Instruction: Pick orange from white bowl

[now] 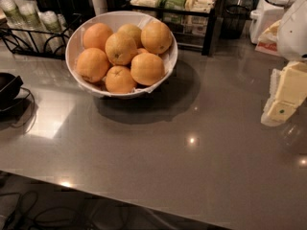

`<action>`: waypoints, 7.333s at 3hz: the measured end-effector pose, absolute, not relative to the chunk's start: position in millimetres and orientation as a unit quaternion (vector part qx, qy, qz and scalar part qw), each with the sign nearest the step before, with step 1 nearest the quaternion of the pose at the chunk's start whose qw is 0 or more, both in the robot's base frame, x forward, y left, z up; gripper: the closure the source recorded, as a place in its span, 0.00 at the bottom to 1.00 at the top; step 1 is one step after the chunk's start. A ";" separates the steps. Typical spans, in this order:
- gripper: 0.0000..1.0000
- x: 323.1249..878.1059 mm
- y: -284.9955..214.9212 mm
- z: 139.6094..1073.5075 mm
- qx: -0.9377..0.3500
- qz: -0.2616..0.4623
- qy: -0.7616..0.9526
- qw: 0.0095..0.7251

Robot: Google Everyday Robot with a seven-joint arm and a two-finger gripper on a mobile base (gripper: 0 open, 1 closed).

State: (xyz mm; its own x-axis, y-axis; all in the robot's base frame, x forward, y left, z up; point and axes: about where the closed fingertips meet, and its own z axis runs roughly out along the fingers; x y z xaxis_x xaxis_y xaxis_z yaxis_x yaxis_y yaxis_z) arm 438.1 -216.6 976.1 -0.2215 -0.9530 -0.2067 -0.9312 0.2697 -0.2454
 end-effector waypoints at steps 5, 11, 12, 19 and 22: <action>0.00 486.3 -97.9 960.0 -0.580 0.025 0.769 0.269; 0.00 545.6 -20.4 965.8 -0.578 0.077 0.730 0.357; 0.00 550.1 -15.1 958.8 -0.565 0.083 0.735 0.365; 0.36 576.8 -2.1 925.6 -0.551 0.084 0.749 0.358; 0.35 589.2 1.5 897.0 -0.552 0.087 0.759 0.334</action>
Offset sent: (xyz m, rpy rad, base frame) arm 0.0422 0.1564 -0.0406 0.2208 -0.0391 0.0159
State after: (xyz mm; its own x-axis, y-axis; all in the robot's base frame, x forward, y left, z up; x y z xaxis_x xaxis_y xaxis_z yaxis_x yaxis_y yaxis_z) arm 589.2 1.5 897.0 -0.1675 -0.7796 -0.6034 -0.8959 0.3758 -0.2369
